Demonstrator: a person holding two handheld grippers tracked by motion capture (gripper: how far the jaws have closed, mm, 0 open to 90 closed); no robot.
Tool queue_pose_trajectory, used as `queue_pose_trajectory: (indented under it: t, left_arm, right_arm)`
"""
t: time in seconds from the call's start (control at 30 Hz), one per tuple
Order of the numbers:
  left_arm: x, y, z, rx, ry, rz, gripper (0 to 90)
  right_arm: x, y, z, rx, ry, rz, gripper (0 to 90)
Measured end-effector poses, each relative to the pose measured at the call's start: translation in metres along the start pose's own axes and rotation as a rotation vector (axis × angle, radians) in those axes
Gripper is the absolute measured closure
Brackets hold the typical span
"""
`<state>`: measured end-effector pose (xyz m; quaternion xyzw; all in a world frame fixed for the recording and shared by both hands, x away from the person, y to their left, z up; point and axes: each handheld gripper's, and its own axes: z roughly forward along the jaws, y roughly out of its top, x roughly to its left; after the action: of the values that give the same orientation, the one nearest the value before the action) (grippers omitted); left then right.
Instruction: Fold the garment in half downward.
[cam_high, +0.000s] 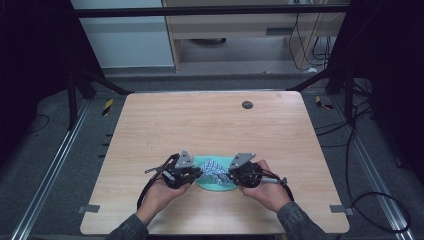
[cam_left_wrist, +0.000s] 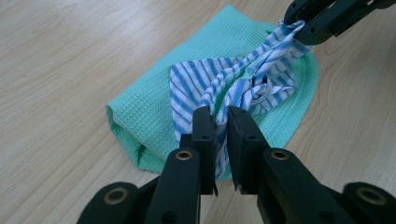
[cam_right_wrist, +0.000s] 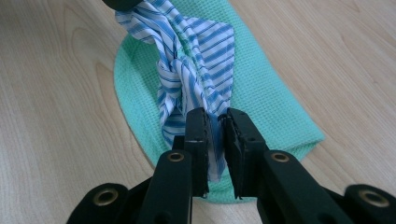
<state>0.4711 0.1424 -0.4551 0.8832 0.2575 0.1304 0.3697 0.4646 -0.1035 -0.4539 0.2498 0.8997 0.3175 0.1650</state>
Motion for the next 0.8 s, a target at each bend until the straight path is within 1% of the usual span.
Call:
queue_pose_trajectory:
  t: [0.13,0.2,0.23,0.33,0.43,0.47,0.6,0.67,0.7,0.73,0.77,0.8]
  left_arm:
    - [-0.002,-0.001,-0.001,0.002,-0.001,0.005,81.5]
    - [-0.003,-0.002,-0.002,0.005,-0.005,0.011,82.9]
    - [-0.004,-0.002,-0.002,0.014,-0.005,0.02,83.2]
    - [-0.006,-0.003,-0.002,0.025,-0.009,0.026,85.0]
    - [-0.006,-0.004,-0.002,0.026,-0.007,0.025,86.0]
    - [-0.006,-0.004,-0.003,0.019,-0.006,0.018,86.3]
    - [-0.008,-0.006,-0.004,0.016,-0.013,0.02,86.3]
    - [-0.008,-0.008,-0.005,0.026,-0.017,0.024,86.3]
    - [-0.009,-0.009,-0.005,0.02,-0.018,0.02,86.3]
    - [-0.01,-0.011,-0.005,0.025,-0.025,0.023,86.3]
    - [-0.011,-0.011,-0.004,0.028,-0.024,0.023,86.4]
    - [-0.012,-0.012,-0.004,0.03,-0.025,0.024,86.5]
  right_arm:
    - [0.002,0.0,-0.001,-0.004,-0.002,-0.005,78.4]
    - [0.003,-0.001,-0.001,0.0,0.001,-0.007,78.5]
    - [0.003,-0.001,-0.002,0.002,0.001,-0.007,78.5]
    - [0.006,-0.001,-0.002,0.005,0.006,-0.01,77.7]
    - [0.007,-0.001,-0.003,0.004,0.005,-0.017,78.6]
    - [0.008,-0.001,-0.003,0.006,0.007,-0.019,78.8]
    - [0.01,-0.002,-0.004,0.006,0.008,-0.018,78.1]
    - [0.011,-0.004,-0.005,0.005,0.008,-0.017,78.2]
    - [0.012,-0.005,-0.005,0.002,0.011,-0.013,78.1]
    - [0.013,-0.006,-0.005,0.006,0.011,-0.014,77.6]
    - [0.015,-0.007,-0.006,0.009,0.01,-0.009,77.5]
    - [0.015,-0.008,-0.006,0.006,0.006,-0.017,77.6]
